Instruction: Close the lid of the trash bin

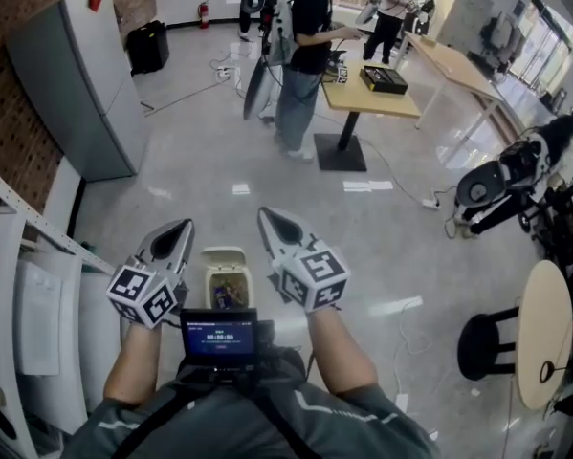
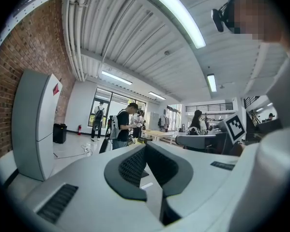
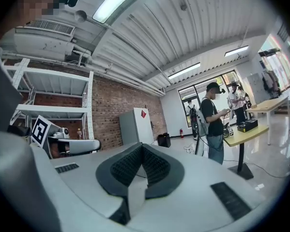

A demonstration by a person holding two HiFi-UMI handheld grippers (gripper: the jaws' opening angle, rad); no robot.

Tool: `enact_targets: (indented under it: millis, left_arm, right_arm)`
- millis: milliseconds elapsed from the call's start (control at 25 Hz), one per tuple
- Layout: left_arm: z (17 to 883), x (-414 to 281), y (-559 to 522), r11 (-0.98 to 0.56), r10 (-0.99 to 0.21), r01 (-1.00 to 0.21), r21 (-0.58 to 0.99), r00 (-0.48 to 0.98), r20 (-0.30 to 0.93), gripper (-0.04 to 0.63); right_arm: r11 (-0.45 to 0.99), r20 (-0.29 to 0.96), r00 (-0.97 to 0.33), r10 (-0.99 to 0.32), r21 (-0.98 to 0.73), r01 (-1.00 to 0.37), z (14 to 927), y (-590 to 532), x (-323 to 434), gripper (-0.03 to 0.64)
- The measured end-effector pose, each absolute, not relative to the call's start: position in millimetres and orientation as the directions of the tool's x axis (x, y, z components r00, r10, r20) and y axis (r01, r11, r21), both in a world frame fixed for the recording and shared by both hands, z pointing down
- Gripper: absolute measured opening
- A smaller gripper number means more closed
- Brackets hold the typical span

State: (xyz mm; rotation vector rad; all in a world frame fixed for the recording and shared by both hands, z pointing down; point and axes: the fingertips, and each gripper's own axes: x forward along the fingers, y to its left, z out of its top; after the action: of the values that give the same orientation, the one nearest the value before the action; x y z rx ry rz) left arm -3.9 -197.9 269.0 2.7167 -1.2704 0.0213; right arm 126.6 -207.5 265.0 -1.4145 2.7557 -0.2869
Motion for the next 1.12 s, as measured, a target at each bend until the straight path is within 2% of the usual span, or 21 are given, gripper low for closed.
enact_targets:
  millis: [520,720,1120]
  left_arm:
    - [268.8,-41.0,-256.2,-0.687,-0.716,-0.716,0.124,0.696,0.049,-0.003]
    - [277.6,-54.0,-274.7,-0.699,-0.700,-0.704,0.126,0.710,0.080,-0.003]
    - [341.8,-55.3,-314.9,-0.670,-0.684,-0.713,0.209,0.701,0.200,-0.003]
  right_arm:
    - [0.478,0.082,-0.496,-0.864,-0.169,-0.862,262.1,-261.6,101.1,0.002]
    - [0.478,0.091,-0.496,-0.864,-0.165,-0.863,263.1,-276.1,82.6,0.003]
    - [0.450,0.225,-0.490,-0.842,-0.209,-0.868,329.5,-312.1,73.0,0.003]
